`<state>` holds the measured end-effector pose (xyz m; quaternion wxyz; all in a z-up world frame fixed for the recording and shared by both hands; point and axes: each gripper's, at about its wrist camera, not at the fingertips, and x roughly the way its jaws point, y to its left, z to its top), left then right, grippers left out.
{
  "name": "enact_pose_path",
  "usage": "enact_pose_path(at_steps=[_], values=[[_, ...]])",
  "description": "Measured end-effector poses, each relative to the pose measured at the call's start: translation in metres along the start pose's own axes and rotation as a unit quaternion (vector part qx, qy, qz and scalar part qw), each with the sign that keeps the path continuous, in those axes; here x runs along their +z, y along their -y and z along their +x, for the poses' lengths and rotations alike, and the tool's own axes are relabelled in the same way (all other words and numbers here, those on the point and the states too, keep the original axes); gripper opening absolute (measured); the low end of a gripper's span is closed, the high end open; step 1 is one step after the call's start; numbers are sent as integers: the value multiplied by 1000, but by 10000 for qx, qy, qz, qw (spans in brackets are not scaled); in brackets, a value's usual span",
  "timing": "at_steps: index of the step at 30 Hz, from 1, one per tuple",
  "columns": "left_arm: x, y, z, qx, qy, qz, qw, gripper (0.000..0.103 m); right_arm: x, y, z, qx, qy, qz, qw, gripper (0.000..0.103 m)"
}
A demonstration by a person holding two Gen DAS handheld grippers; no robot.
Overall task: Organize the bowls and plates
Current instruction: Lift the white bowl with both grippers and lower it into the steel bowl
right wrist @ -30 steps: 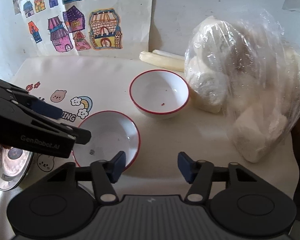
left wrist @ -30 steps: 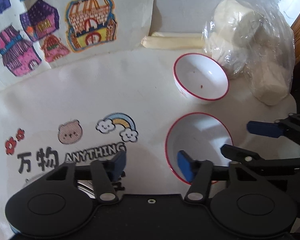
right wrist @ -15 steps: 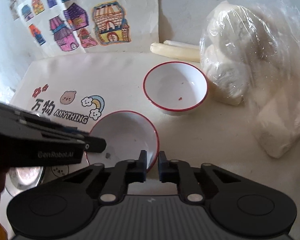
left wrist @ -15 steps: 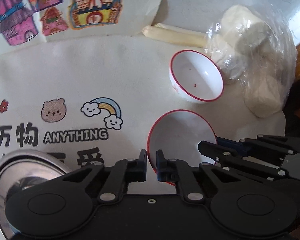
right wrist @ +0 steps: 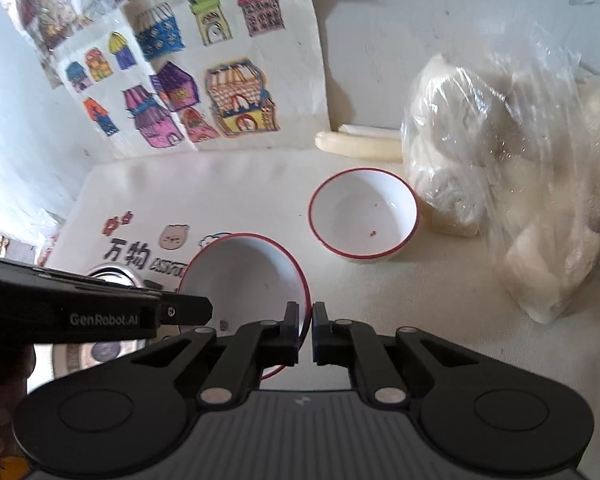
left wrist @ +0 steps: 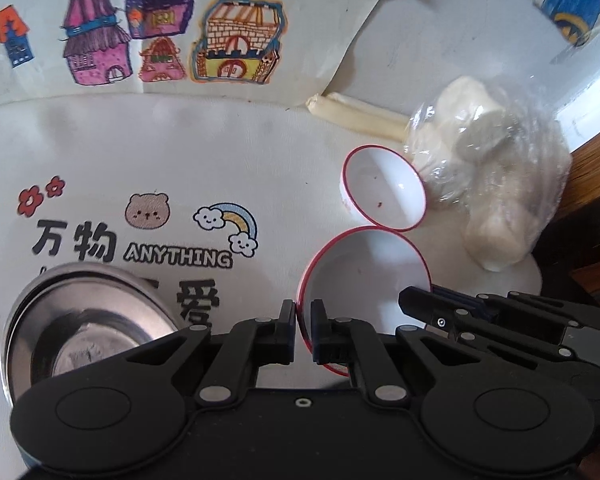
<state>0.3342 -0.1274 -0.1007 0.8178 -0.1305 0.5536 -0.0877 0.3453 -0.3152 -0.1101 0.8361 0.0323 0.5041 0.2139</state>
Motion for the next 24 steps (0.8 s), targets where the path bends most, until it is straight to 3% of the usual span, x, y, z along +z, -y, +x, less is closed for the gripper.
enact_pose_path(at_steps=[11,24], values=[[-43,-2,-28,-44,-158,-274,9995,7,-23,-14,-36,293,-142,-238,9992,7],[-86,-4,-29,20,-688,-474,9965,7,-64,-19,-46,620,-786,-385,9942,9]])
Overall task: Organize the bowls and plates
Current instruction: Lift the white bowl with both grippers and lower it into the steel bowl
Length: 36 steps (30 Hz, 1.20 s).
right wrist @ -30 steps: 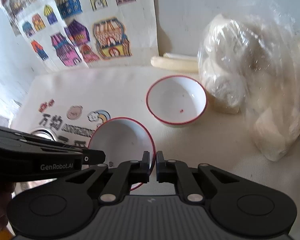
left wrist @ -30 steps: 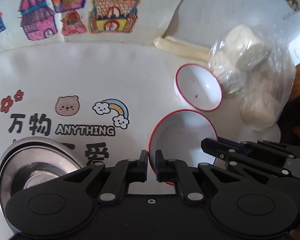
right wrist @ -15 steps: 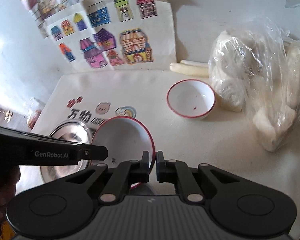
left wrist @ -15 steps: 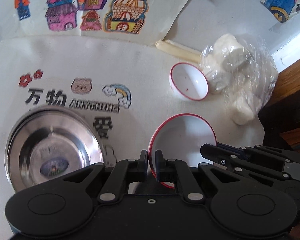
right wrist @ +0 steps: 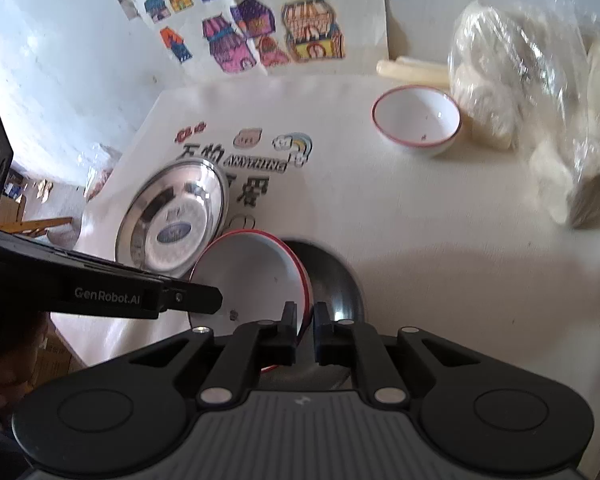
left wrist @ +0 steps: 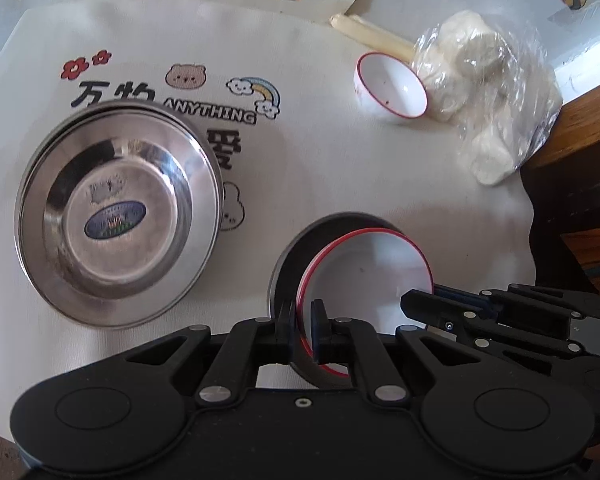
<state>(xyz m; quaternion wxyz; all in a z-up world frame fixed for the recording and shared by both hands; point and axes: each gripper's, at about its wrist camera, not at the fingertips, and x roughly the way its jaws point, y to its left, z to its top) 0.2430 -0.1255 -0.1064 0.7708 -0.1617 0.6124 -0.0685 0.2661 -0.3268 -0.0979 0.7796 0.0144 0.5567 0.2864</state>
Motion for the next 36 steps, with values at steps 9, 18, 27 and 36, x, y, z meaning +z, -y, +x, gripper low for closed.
enact_pose_path(at_steps=[9,18,27,36], values=[[1,1,9,32,-75,-27,10000,7,-8,2,6,-57,-126,78,9999,9],[6,4,21,172,-178,55,9997,8,-12,5,16,-151,-233,189,9994,13],[7,5,24,127,-198,146,9996,9,-13,9,21,-184,-226,286,9992,17],[12,10,4,135,133,256,9995,43,-12,7,11,-225,-63,225,9995,28]])
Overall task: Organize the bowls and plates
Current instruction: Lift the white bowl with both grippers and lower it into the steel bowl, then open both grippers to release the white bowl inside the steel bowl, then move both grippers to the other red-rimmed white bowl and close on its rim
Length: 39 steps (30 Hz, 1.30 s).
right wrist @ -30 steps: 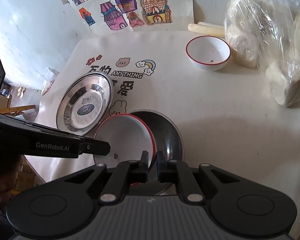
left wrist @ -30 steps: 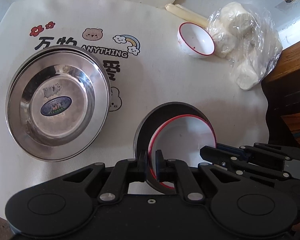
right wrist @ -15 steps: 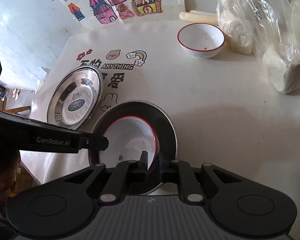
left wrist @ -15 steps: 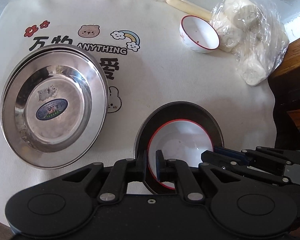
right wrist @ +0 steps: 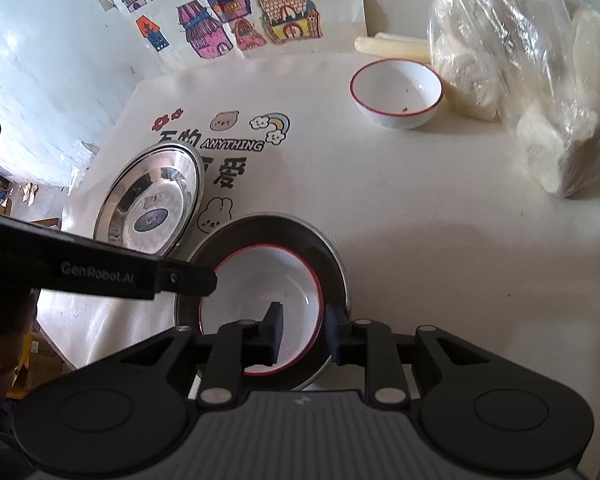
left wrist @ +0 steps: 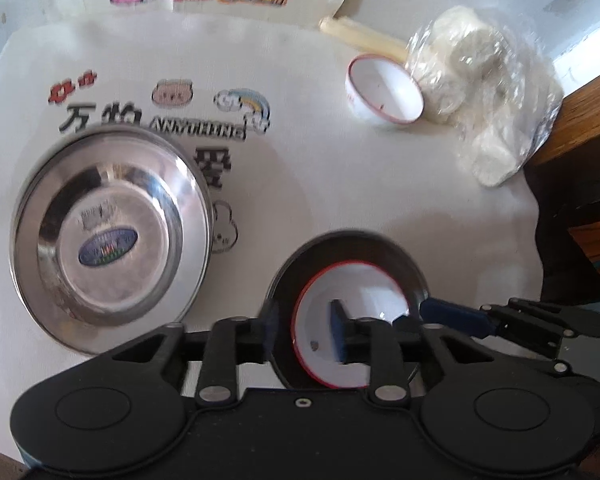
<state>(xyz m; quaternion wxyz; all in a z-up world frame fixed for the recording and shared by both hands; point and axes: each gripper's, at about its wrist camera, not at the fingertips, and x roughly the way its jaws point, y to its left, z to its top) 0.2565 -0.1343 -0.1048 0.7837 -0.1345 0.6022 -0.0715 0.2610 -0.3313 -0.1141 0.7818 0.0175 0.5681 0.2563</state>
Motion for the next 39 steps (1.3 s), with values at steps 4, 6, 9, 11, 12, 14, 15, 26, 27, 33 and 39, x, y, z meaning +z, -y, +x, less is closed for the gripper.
enact_pose_path(at_steps=[4,6,9,11,12,14,15,26,27,33,39], values=[[4,7,-11,166,320,195,9992,62,1,2,-6,20,106,57,9999,38],[7,8,-14,232,426,252,9985,70,1,4,-8,-37,152,90,9998,53],[10,8,-17,278,556,262,9977,79,1,6,-10,-33,182,178,9997,58],[12,6,-18,298,618,244,9973,86,1,8,-12,-50,197,228,9995,64],[12,5,-19,317,659,232,9971,87,1,8,-12,-60,208,244,9995,69],[14,5,-20,371,756,231,9962,88,1,9,-14,-85,224,282,9993,77],[14,5,-19,411,805,233,9956,91,2,10,-14,-112,227,315,9992,86],[22,9,-18,770,1166,511,9889,102,4,15,-15,-464,267,522,9972,103],[23,9,-18,767,1191,521,9885,102,5,15,-16,-488,306,522,9970,103],[30,14,-14,630,1341,631,9869,102,8,23,-17,-601,433,602,9954,103],[44,18,-5,596,1429,819,9845,102,10,33,-11,-741,429,704,9938,103]])
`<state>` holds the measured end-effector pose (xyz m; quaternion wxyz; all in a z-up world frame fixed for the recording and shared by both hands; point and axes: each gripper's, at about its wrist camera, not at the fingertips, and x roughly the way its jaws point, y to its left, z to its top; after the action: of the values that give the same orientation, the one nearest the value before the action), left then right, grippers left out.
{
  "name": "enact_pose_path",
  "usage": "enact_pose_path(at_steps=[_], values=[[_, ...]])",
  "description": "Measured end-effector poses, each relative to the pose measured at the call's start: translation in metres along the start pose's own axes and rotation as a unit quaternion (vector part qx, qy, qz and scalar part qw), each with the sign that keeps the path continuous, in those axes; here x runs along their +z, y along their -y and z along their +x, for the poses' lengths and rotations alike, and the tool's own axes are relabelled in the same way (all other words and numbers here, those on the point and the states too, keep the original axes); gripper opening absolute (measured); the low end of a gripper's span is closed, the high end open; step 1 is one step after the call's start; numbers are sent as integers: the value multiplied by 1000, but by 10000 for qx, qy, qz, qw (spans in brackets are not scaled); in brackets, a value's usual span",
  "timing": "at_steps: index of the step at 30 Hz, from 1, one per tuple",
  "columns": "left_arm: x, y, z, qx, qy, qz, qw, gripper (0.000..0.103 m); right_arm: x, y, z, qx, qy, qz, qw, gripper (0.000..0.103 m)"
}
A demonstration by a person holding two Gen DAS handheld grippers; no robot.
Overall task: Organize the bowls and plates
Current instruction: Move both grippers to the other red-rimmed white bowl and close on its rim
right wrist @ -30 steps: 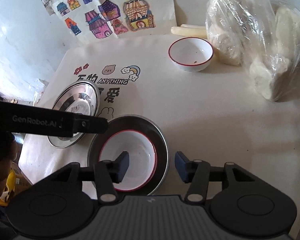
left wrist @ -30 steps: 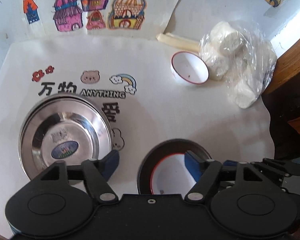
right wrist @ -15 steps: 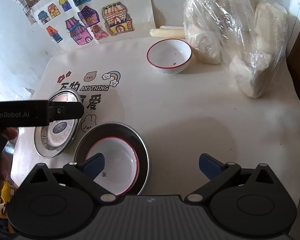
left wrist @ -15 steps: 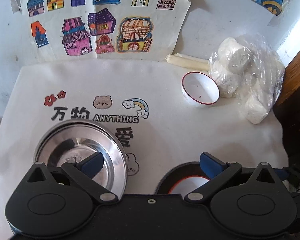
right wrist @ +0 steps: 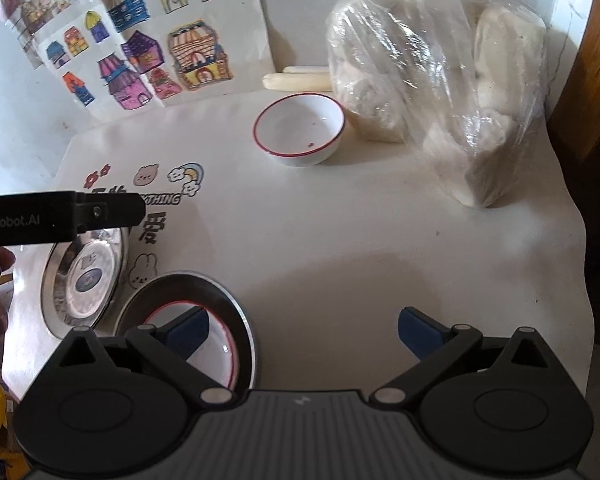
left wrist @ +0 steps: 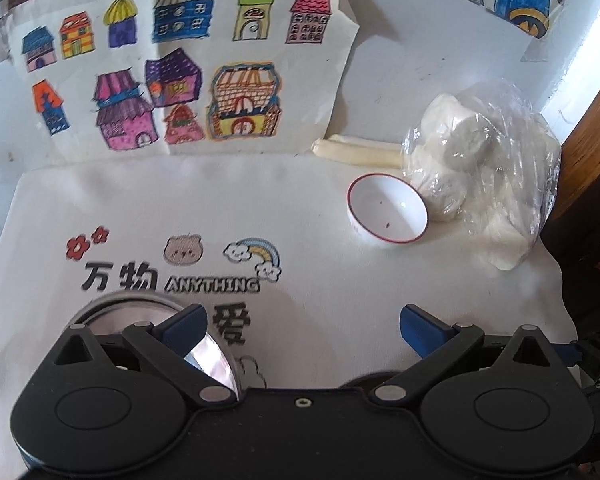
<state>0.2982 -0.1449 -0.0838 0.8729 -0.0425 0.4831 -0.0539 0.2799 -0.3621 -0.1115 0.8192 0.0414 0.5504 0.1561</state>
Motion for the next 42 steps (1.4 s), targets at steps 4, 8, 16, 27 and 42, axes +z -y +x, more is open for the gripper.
enact_pose_path(at_steps=[4,8,16,27,42], values=[[15,4,14,83,-82,134,9998,102,4,7,5,-66,75,86,9999,103],[33,9,32,294,-206,257,9990,102,14,17,14,-182,109,298,9993,103],[74,24,72,328,-438,669,9963,102,31,33,27,-295,471,569,9968,103],[110,40,125,71,-946,1382,9859,102,44,45,41,-160,771,820,9935,103],[122,49,148,51,-1149,1938,9743,95,63,36,69,-196,1287,1093,9854,103]])
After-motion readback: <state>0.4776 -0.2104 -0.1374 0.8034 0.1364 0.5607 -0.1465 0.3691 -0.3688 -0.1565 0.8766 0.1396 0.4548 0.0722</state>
